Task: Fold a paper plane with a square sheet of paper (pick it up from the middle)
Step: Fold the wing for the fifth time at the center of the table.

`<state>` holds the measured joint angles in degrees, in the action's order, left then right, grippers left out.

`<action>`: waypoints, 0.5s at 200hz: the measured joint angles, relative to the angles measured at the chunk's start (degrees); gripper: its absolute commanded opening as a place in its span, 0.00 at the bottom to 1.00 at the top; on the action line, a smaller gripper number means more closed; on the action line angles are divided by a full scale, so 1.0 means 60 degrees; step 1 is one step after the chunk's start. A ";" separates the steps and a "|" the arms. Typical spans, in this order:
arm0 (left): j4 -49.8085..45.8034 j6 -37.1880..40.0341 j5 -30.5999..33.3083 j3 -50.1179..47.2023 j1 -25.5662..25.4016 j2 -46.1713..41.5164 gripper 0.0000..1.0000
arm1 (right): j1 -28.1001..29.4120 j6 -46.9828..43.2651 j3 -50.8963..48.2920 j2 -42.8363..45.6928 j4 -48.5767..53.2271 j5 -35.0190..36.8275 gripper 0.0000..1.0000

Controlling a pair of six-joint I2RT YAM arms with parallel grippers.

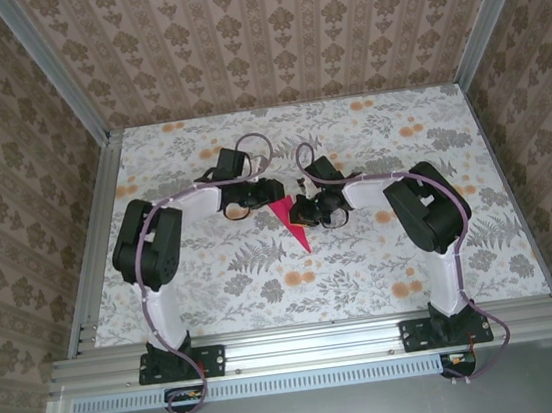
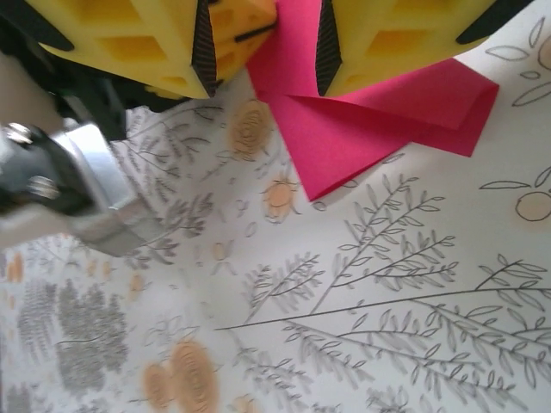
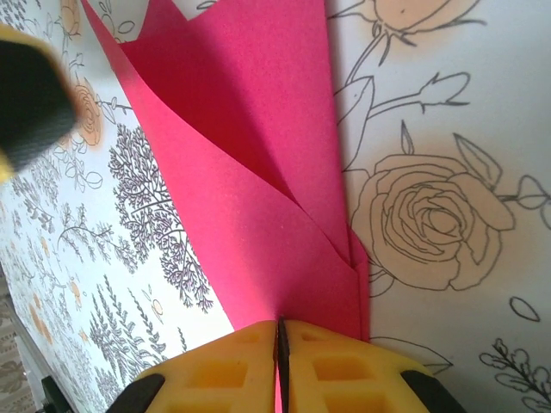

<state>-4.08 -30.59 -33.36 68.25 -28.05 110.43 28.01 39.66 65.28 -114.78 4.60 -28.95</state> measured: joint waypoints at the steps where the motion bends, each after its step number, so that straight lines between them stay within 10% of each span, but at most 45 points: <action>1: 0.0018 0.0000 -0.0004 -0.0022 0.0000 -0.0018 0.36 | 0.0000 0.0011 -0.0007 0.0004 -0.0011 0.0000 0.13; 100: 0.0608 -0.0328 0.0033 -0.0918 -0.0357 0.0189 0.20 | -0.0040 0.0375 -0.0087 0.0011 -0.0160 -0.0051 0.11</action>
<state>-0.43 -32.56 -33.17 62.74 -30.20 111.57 27.77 41.91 64.75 -114.72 3.64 -29.26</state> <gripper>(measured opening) 0.206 0.113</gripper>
